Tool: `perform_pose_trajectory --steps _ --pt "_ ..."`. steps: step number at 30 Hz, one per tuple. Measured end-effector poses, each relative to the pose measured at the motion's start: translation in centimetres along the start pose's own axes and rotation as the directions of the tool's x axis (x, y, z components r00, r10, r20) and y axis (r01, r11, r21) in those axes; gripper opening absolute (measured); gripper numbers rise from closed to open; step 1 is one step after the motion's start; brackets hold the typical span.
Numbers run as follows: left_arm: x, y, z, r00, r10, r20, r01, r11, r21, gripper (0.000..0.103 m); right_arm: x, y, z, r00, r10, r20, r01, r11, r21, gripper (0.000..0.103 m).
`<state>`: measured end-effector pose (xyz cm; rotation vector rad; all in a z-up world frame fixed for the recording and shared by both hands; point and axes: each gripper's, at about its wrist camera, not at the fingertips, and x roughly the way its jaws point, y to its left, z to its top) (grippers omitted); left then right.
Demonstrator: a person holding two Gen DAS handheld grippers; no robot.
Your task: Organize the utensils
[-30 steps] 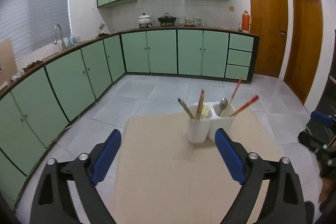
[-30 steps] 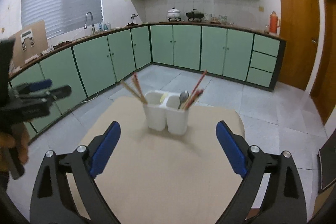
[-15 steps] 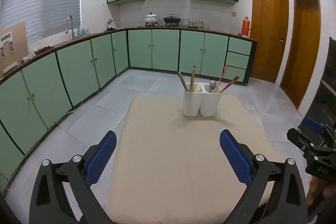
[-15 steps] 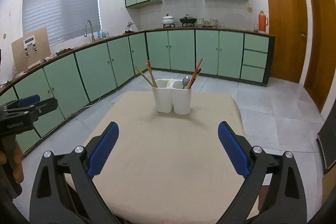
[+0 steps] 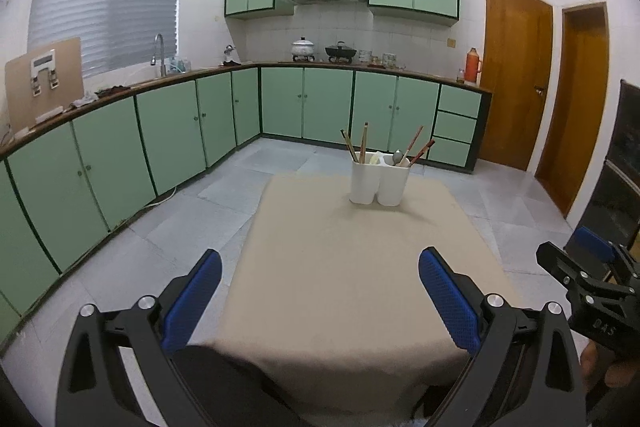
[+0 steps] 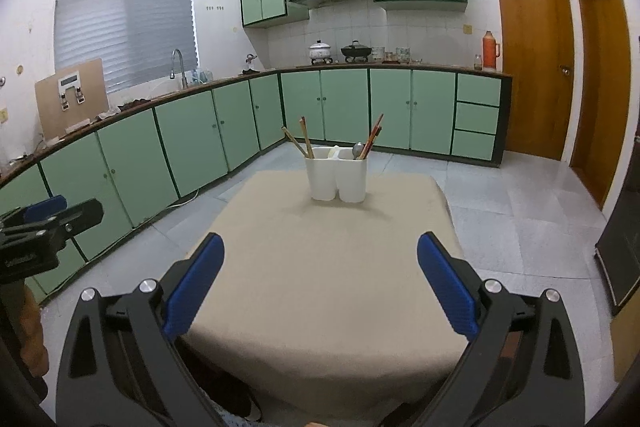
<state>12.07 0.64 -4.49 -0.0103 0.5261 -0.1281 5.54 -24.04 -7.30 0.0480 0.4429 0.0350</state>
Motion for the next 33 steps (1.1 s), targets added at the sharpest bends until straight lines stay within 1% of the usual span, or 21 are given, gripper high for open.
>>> perform_pose_trajectory --steps 2,5,7,10,13,16,22,31,33 --pt "-1.1 0.1 -0.8 1.000 -0.005 0.001 0.005 1.000 -0.002 0.097 -1.5 0.2 -0.5 1.000 -0.015 0.010 0.015 1.000 -0.003 0.095" --pt "-2.8 0.3 -1.9 1.000 -0.012 0.001 0.012 1.000 -0.004 0.097 -2.7 0.4 -1.2 1.000 -0.017 0.008 0.017 1.000 0.010 0.095" --pt "-3.8 0.5 -2.5 1.000 -0.003 0.009 0.003 1.000 -0.009 0.097 -3.5 0.7 -1.7 1.000 -0.017 0.007 0.017 1.000 0.011 0.095" --pt "-4.9 0.5 -2.9 0.999 0.029 0.032 -0.029 1.000 -0.004 0.097 -4.2 1.0 -2.1 1.000 -0.018 0.015 0.018 1.000 0.010 0.095" --pt "-6.1 0.9 -3.0 0.998 0.021 0.058 -0.019 0.999 -0.032 0.097 -5.3 1.1 -2.5 0.999 -0.027 0.025 0.026 1.000 0.007 0.095" --pt "-7.0 0.8 -3.2 0.997 0.028 0.073 -0.027 0.999 -0.018 0.097 -6.2 1.0 -2.6 0.998 -0.039 0.039 0.039 0.999 0.013 0.095" --pt "-7.7 0.6 -3.6 0.997 0.027 0.070 -0.027 1.000 -0.012 0.097 -7.4 1.3 -3.2 0.997 -0.046 0.057 0.045 0.999 0.012 0.095" --pt "-8.4 0.7 -3.4 0.994 0.070 0.085 -0.067 0.997 -0.035 0.097 -7.7 1.6 -3.4 0.998 -0.035 0.049 0.035 0.999 0.003 0.095" --pt "-8.4 0.8 -3.4 0.995 0.051 0.081 -0.047 0.998 -0.047 0.097 -7.7 1.6 -3.4 0.998 -0.035 0.049 0.035 0.999 0.003 0.095"
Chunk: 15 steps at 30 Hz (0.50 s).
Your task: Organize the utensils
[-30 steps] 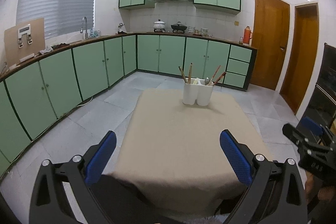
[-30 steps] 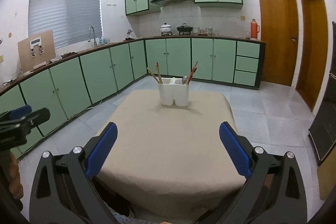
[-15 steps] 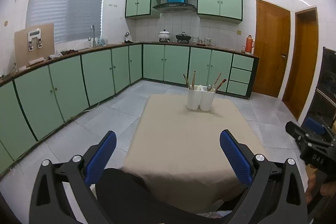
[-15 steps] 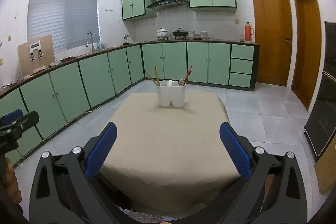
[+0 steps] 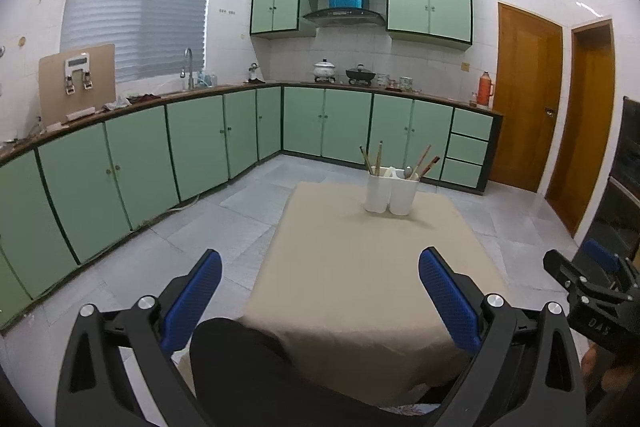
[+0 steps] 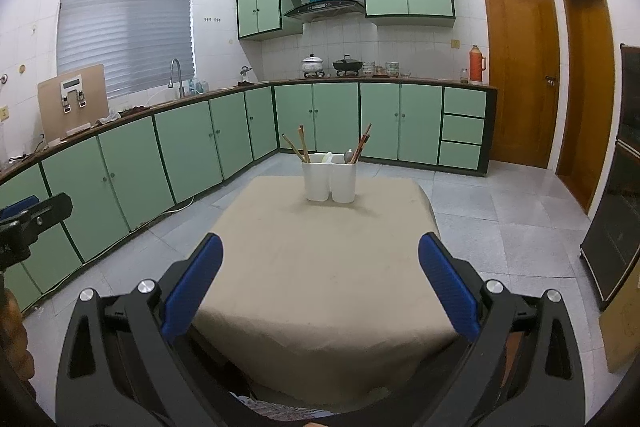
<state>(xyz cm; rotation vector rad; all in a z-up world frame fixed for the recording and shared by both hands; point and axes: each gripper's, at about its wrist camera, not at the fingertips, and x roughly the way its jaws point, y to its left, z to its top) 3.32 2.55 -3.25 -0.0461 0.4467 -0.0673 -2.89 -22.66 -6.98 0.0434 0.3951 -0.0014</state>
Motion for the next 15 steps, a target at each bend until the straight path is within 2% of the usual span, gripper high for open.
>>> perform_pose_trajectory --steps 15 --pt "-0.80 -0.05 -0.28 0.999 0.006 0.050 -0.006 1.000 0.007 0.097 -0.68 0.43 0.20 1.000 -0.004 0.014 0.004 1.000 0.007 0.095"
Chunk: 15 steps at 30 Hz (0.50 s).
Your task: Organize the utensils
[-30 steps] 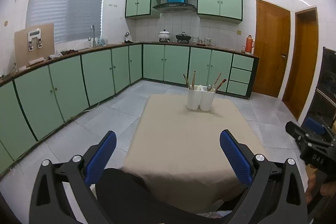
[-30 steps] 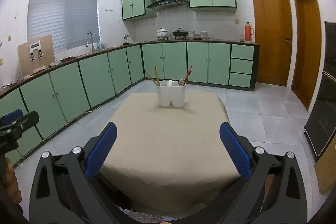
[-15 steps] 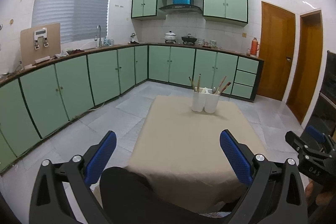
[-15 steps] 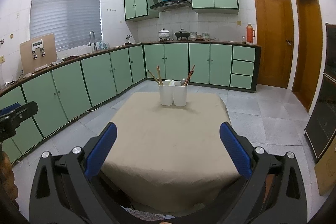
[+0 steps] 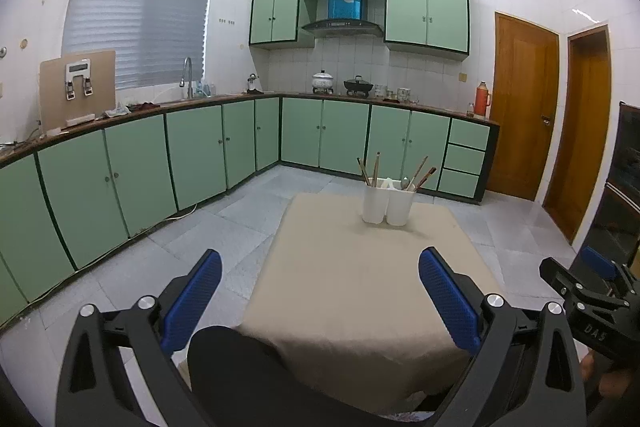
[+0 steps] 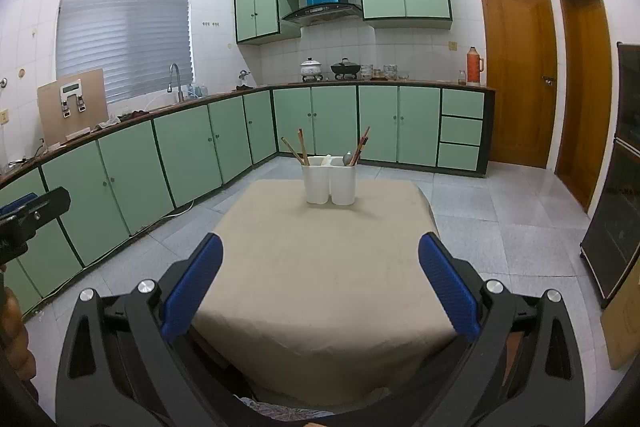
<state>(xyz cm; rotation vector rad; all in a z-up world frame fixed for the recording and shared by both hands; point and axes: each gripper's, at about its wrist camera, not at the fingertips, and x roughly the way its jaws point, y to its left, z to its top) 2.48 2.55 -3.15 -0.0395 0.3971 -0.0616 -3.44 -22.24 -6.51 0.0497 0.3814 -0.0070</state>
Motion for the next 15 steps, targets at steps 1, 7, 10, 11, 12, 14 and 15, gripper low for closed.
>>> perform_pose_trajectory --steps 1,7,10,11,12,14,15 --pt "-0.06 0.04 0.00 1.000 0.000 0.001 0.000 1.000 -0.001 0.097 0.02 0.00 0.02 1.000 -0.002 0.002 0.002 1.000 0.000 0.095" --pt "-0.03 0.36 0.00 1.000 -0.002 0.002 0.002 1.000 -0.002 0.097 -0.19 0.31 -0.18 1.000 -0.007 0.009 0.006 1.000 0.003 0.095" --pt "-0.05 0.39 -0.03 1.000 -0.002 0.002 0.002 1.000 -0.004 0.097 -0.23 0.29 -0.22 1.000 -0.006 0.009 0.006 1.000 0.004 0.095" --pt "-0.06 0.40 -0.03 1.000 -0.002 0.003 0.002 1.000 -0.003 0.097 -0.21 0.28 -0.21 1.000 -0.005 0.008 0.005 1.000 0.004 0.095" --pt "-0.06 0.42 -0.04 1.000 -0.001 0.002 0.001 1.000 -0.002 0.097 -0.21 0.31 -0.22 1.000 -0.006 0.008 0.006 1.000 0.003 0.095" --pt "-0.08 0.44 -0.05 1.000 -0.002 0.002 0.002 1.000 -0.003 0.097 -0.22 0.32 -0.23 1.000 -0.007 0.010 0.007 1.000 0.002 0.095" --pt "-0.09 0.45 -0.06 1.000 -0.002 0.002 0.002 1.000 -0.004 0.097 -0.22 0.30 -0.22 1.000 -0.006 0.009 0.006 1.000 0.004 0.095"
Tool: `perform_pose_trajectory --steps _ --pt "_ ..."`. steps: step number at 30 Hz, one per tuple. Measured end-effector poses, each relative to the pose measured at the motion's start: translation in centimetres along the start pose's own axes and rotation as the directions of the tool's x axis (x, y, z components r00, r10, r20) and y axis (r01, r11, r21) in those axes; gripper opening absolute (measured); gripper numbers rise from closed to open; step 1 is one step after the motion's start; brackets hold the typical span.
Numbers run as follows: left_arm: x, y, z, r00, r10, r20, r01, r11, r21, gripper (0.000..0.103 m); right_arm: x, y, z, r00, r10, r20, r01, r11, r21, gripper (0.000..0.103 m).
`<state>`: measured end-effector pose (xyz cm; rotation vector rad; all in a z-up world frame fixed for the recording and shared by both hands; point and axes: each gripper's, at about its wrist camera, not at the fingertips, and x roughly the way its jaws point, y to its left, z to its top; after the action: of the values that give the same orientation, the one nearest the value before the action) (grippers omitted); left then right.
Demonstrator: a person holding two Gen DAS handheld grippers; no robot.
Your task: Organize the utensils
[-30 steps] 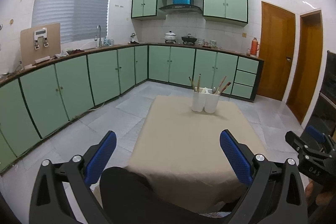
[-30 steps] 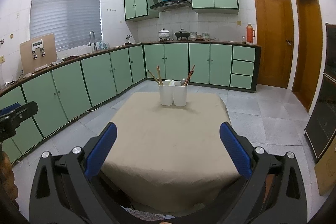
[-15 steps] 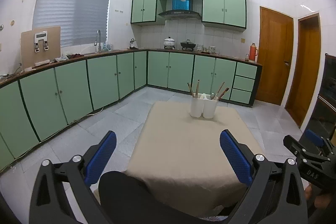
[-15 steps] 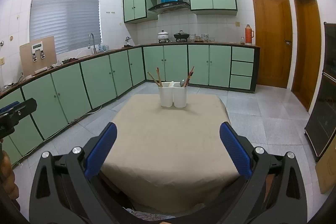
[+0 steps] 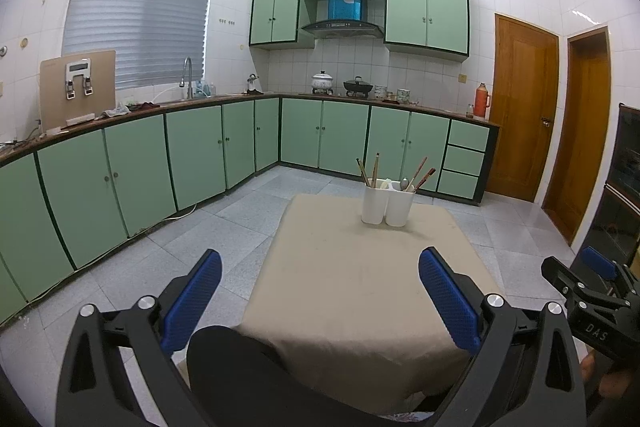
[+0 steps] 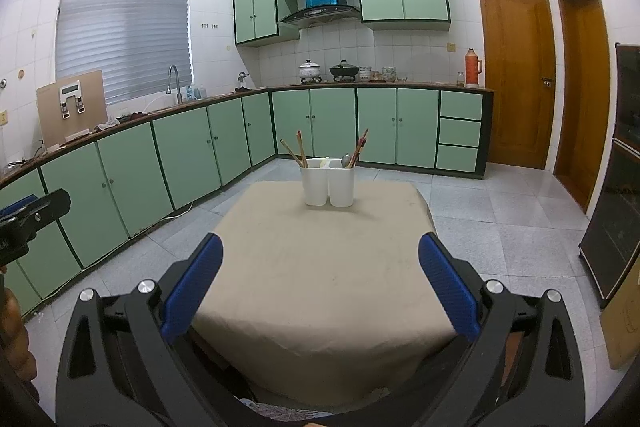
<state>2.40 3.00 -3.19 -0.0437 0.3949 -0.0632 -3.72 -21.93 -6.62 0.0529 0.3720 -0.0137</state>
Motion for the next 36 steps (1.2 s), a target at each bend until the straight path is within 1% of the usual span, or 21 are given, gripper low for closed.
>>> perform_pose_trajectory --steps 36 --pt "0.09 0.09 0.25 1.000 -0.003 0.001 0.003 1.000 0.000 0.097 -0.46 -0.37 -0.42 1.000 -0.005 0.001 0.005 1.000 0.007 0.095"
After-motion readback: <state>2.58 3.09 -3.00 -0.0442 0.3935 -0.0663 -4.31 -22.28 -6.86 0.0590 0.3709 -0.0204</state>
